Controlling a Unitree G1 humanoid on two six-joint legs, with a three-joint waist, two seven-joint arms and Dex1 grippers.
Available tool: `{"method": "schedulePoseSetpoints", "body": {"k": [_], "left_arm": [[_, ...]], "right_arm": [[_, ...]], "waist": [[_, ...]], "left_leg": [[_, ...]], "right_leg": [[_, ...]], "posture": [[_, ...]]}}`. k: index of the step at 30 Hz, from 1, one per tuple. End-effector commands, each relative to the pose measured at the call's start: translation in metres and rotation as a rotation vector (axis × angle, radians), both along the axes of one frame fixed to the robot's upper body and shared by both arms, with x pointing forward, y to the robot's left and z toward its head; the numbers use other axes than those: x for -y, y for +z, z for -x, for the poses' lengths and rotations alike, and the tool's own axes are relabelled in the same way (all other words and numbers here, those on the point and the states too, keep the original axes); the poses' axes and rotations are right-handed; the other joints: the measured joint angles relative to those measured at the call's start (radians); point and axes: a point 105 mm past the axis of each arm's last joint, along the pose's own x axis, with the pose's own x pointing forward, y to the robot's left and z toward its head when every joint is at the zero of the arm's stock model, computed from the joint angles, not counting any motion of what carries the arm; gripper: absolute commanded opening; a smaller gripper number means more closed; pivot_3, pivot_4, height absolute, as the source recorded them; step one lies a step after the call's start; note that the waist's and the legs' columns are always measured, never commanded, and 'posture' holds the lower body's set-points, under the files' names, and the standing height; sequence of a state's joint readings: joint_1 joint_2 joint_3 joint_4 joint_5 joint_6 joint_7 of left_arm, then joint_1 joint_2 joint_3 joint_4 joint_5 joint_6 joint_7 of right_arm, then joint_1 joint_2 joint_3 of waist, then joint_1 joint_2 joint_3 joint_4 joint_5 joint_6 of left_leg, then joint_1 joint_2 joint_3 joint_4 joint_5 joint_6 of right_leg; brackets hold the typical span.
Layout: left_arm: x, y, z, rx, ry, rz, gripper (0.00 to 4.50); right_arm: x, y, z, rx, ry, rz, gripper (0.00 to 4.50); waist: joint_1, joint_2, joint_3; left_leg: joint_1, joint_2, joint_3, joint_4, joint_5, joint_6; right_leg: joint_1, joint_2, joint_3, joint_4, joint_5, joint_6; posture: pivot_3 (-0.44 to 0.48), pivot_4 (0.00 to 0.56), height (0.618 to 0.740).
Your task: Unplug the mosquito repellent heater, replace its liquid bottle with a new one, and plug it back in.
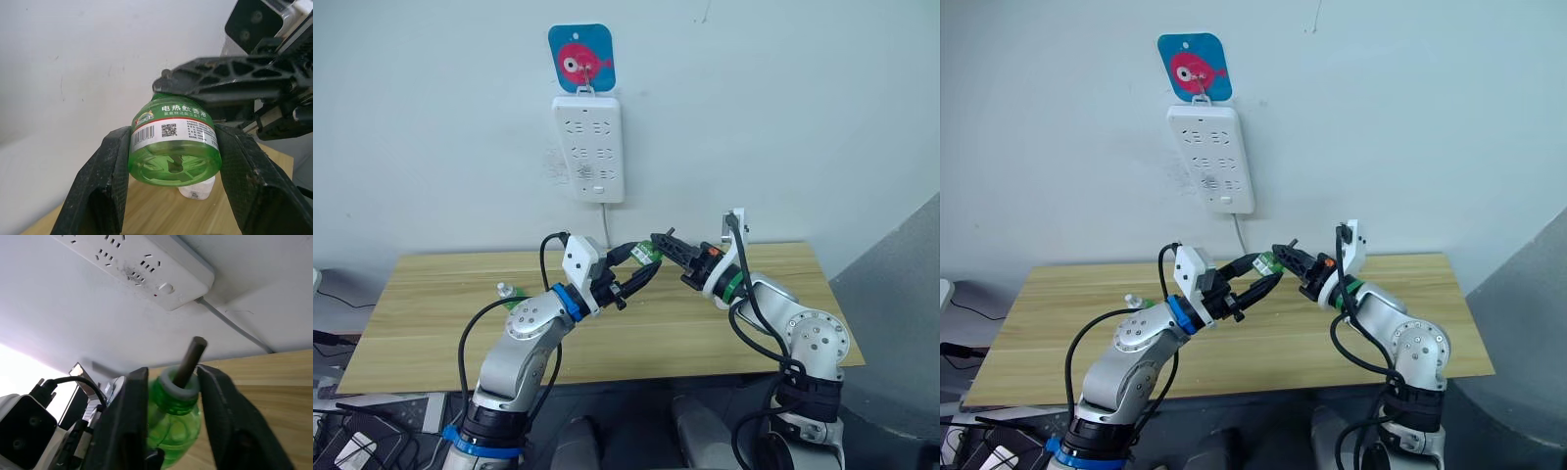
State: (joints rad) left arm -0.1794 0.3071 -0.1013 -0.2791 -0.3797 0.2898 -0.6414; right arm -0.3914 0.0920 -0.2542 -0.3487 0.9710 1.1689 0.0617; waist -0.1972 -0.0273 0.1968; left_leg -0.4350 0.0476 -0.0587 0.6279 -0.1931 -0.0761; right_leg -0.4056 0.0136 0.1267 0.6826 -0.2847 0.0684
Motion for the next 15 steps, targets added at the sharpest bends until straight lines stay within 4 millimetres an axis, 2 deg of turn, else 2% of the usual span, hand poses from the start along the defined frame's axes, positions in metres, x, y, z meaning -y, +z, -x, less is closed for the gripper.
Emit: {"method": "schedulePoseSetpoints", "body": {"k": [1, 6, 9, 13, 15], "left_arm": [[0.007, 0.010, 0.004, 0.053, -0.015, 0.005, 2.27], [0.005, 0.006, 0.003, 0.061, 0.000, -0.017, 2.27], [0.000, 0.000, 0.003, 0.043, 0.006, -0.048, 3.28], [-0.022, -0.014, 0.000, 0.009, 0.092, -0.126, 4.49], [-0.035, -0.023, 0.006, -0.030, 0.094, -0.161, 4.50]], "right_arm": [[-0.021, 0.017, 0.016, 0.048, 0.135, -0.062, 0.84], [-0.021, 0.019, 0.018, 0.042, 0.155, -0.077, 0.84], [-0.016, 0.015, 0.017, 0.041, 0.147, -0.051, 0.84], [0.000, 0.007, 0.009, 0.067, 0.082, 0.038, 0.84], [0.009, -0.003, -0.001, 0.140, 0.017, 0.193, 0.84]], "waist": [[0.000, 0.000, 0.000], [0.000, 0.000, -0.001], [0.000, 0.000, -0.001], [0.000, 0.000, -0.001], [0.001, 0.000, -0.002]], "left_leg": [[0.000, 0.000, 0.000, 0.000, 0.000, 0.000], [0.000, 0.000, 0.000, 0.000, 0.000, 0.000], [0.000, 0.000, 0.000, 0.000, 0.000, 0.000], [0.000, 0.000, 0.000, 0.000, 0.000, 0.000], [0.000, 0.000, 0.000, 0.000, 0.000, 0.000]], "right_leg": [[0.000, 0.000, 0.000, 0.000, 0.000, 0.000], [0.000, 0.000, 0.000, 0.000, 0.000, 0.000], [0.000, 0.000, 0.000, 0.000, 0.000, 0.000], [0.000, 0.001, 0.000, 0.000, 0.000, 0.000], [0.001, 0.000, 0.001, 0.000, -0.001, 0.002]], "posture": [[-0.172, 0.128, 0.740], [-0.170, 0.130, 0.740], [-0.168, 0.133, 0.740], [-0.167, 0.137, 0.740], [-0.157, 0.145, 0.740]]}}
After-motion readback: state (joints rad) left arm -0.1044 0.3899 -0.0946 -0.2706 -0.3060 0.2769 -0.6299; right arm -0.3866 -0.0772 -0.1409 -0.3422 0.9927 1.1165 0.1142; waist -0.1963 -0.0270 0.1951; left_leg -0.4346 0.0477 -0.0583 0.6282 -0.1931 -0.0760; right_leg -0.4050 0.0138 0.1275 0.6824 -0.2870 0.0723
